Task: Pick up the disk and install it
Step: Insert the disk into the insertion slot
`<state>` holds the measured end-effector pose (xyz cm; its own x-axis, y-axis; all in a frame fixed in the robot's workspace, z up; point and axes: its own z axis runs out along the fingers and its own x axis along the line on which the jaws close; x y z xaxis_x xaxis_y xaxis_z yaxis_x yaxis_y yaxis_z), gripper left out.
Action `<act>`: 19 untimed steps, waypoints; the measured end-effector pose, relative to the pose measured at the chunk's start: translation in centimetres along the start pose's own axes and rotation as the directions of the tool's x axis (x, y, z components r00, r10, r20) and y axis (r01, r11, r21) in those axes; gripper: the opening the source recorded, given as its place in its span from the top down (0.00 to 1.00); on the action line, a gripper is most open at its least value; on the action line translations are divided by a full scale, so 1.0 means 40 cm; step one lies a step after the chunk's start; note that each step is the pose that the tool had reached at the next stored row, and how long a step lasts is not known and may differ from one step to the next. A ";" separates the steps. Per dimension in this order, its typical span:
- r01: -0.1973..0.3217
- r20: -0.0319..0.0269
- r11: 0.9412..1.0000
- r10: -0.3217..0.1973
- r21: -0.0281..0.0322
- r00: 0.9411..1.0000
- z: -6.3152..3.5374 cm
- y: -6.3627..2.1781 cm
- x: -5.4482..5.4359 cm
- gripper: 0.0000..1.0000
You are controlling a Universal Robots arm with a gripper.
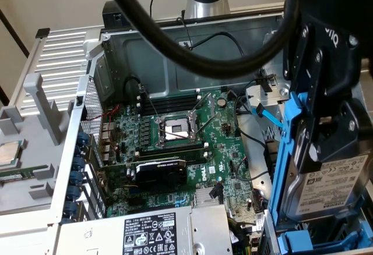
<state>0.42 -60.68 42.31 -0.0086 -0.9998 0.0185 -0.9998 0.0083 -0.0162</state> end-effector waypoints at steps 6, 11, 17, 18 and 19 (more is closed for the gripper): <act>0.000 0.000 1.000 0.000 -0.001 1.000 0.000 -0.003 0.000 0.63; 0.000 0.002 1.000 0.000 -0.011 1.000 0.000 -0.003 0.000 0.63; 0.000 0.004 1.000 0.000 -0.016 1.000 0.000 -0.007 0.001 0.63; 0.000 0.004 1.000 0.000 -0.016 1.000 0.000 -0.008 0.002 0.63; 0.000 0.005 1.000 0.000 -0.017 1.000 0.000 -0.009 0.002 0.63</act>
<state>0.78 -60.75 42.31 -0.0084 -0.9999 0.0140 -1.0000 0.0084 0.0006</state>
